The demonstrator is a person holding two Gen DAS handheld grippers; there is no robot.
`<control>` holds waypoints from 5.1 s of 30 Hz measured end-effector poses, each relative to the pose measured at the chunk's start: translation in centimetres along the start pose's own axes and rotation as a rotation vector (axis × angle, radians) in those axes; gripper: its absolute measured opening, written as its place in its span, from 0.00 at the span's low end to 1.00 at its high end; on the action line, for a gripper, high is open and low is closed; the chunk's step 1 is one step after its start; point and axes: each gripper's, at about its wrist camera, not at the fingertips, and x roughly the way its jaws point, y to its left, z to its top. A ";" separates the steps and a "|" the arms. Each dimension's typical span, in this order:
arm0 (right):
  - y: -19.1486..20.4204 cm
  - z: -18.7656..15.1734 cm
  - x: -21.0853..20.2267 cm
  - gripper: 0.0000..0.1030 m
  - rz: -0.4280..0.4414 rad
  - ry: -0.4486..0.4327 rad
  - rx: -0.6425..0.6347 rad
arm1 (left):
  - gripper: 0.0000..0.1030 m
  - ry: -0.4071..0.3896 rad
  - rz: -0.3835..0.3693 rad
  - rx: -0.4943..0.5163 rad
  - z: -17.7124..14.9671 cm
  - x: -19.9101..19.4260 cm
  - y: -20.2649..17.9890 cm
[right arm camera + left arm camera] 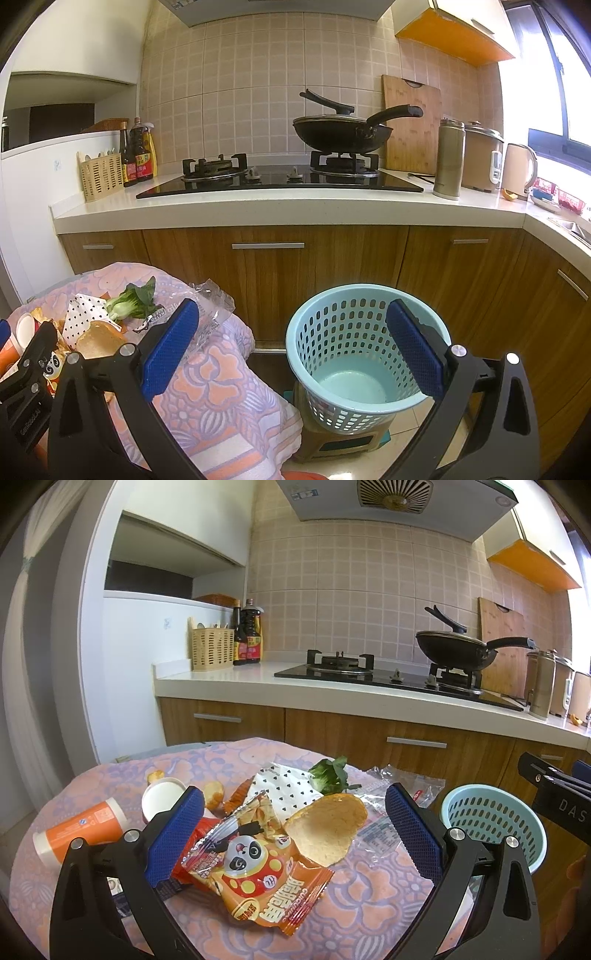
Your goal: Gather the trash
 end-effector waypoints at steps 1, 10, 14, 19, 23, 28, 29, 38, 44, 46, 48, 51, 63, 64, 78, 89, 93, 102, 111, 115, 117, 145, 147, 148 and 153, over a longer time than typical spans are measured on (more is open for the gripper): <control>0.0 0.0 0.0 0.94 -0.001 0.000 0.000 | 0.92 -0.001 -0.002 -0.004 0.0 0.0 0.1; 0.1 0.0 0.1 0.94 -0.001 0.002 -0.001 | 0.92 -0.003 -0.008 -0.015 0.1 -0.1 0.0; 0.2 0.0 -0.1 0.94 0.001 0.004 -0.008 | 0.92 -0.005 -0.020 -0.029 0.3 -0.2 -0.2; 0.2 0.3 -1.0 0.94 0.011 -0.017 -0.014 | 0.92 0.027 -0.029 -0.004 0.3 -0.9 -0.6; 0.4 0.7 -1.7 0.84 0.044 -0.026 -0.024 | 0.92 0.020 -0.025 0.018 0.1 -3.1 0.5; 1.6 0.7 -2.7 0.68 0.089 -0.029 -0.071 | 0.92 0.001 0.072 -0.036 0.2 -6.5 5.5; 1.8 0.7 -2.8 0.65 0.097 -0.029 -0.075 | 0.92 -0.003 0.110 -0.039 0.4 -7.2 7.5; 4.1 0.5 -3.3 0.64 0.152 -0.004 -0.108 | 0.92 0.262 0.072 -0.109 1.9 -4.2 21.5; 4.4 0.8 -3.8 0.64 0.142 -0.018 -0.121 | 0.80 0.301 -0.004 -0.269 -0.3 0.3 27.3; 4.0 1.0 -3.9 0.64 0.130 -0.026 -0.114 | 0.80 0.326 -0.042 -0.287 -1.2 0.8 27.6; 3.8 1.0 -3.7 0.64 0.123 -0.023 -0.110 | 0.80 0.337 -0.076 -0.301 -2.1 1.1 27.6; 4.0 0.9 -3.3 0.64 0.127 -0.004 -0.112 | 0.82 0.342 -0.088 -0.292 -2.3 1.5 26.3; 5.7 -0.2 -2.0 0.64 0.222 0.053 -0.154 | 0.72 0.488 0.039 -0.055 -3.0 4.1 23.1; 6.0 -0.4 -1.6 0.64 0.258 0.069 -0.164 | 0.70 0.482 0.035 -0.055 -2.9 4.2 23.2; 14.0 -4.2 1.8 0.74 0.699 0.286 -0.342 | 0.39 0.368 0.060 -0.048 -0.8 1.9 23.1; 20.5 -6.8 0.3 0.85 0.610 0.286 -0.540 | 0.56 0.425 0.069 -0.042 -1.8 4.2 23.1; 21.4 -7.6 1.9 0.86 0.562 0.306 -0.564 | 0.61 0.465 0.092 -0.033 -2.9 5.3 23.1; 19.9 -6.6 3.2 0.20 0.614 0.335 -0.469 | 0.50 0.429 0.138 -0.033 -2.6 4.4 23.0; 16.3 -4.8 0.0 0.05 0.756 0.261 -0.337 | 0.42 0.314 0.122 -0.113 0.3 -0.3 23.6; 14.5 -3.8 -1.2 0.04 0.770 0.226 -0.296 | 0.42 0.251 0.097 -0.100 2.0 -2.6 21.7; 13.2 -2.8 -2.1 0.04 0.768 0.189 -0.278 | 0.42 0.221 0.087 -0.073 3.1 -3.7 20.2; -16.8 -4.1 15.3 0.04 0.163 0.387 0.164 | 0.42 0.360 -0.481 0.297 4.6 9.6 -23.9; -17.5 -4.8 16.5 0.04 0.160 0.414 0.177 | 0.42 0.387 -0.485 0.309 3.8 10.9 -25.9; -17.7 -5.1 17.0 0.04 0.164 0.426 0.185 | 0.42 0.401 -0.487 0.310 3.6 11.7 -26.7; -18.6 -6.4 19.0 0.07 0.191 0.477 0.199 | 0.43 0.463 -0.480 0.301 1.8 14.2 -28.0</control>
